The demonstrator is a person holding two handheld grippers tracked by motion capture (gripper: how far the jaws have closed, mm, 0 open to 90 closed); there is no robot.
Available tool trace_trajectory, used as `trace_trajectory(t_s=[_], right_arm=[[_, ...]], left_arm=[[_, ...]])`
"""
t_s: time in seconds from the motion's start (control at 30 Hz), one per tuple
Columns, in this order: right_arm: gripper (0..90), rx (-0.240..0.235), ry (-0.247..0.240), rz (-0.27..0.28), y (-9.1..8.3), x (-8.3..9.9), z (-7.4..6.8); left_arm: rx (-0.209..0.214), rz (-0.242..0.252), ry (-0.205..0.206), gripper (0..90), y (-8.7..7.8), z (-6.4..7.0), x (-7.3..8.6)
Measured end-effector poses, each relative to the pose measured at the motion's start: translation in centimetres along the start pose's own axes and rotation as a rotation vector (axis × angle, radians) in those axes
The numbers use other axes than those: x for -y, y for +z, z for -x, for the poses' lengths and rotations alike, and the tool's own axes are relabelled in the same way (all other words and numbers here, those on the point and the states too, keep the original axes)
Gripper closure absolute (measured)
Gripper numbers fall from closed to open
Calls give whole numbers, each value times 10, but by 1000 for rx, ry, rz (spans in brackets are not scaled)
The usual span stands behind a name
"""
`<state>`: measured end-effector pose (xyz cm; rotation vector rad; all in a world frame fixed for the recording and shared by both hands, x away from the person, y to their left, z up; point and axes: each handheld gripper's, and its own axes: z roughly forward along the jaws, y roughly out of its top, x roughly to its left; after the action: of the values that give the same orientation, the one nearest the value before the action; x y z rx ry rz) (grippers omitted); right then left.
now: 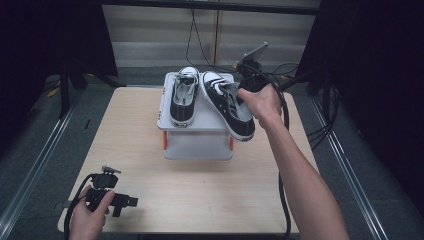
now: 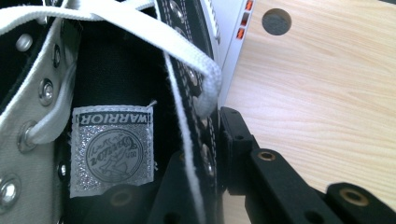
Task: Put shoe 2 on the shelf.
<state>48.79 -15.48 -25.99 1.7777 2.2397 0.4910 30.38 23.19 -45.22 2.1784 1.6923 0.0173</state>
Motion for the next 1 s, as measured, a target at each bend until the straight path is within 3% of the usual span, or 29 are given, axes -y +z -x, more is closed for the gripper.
trace_trajectory(t_s=[0.27, 0.43, 0.63, 1.0], right_arm=[[862, 54, 62, -34, 13, -19, -6], [863, 46, 97, -42, 23, -27, -9], [859, 72, 134, -43, 28, -39, -5], [858, 53, 175, -52, 33, -45, 8]], left_arm=[[0, -5, -3, 170, 2, -3, 1], [3, -9, 4, 169, 1, -4, 2], [3, -18, 1, 170, 4, -7, 4], [0, -24, 5, 170, 6, -7, 4]])
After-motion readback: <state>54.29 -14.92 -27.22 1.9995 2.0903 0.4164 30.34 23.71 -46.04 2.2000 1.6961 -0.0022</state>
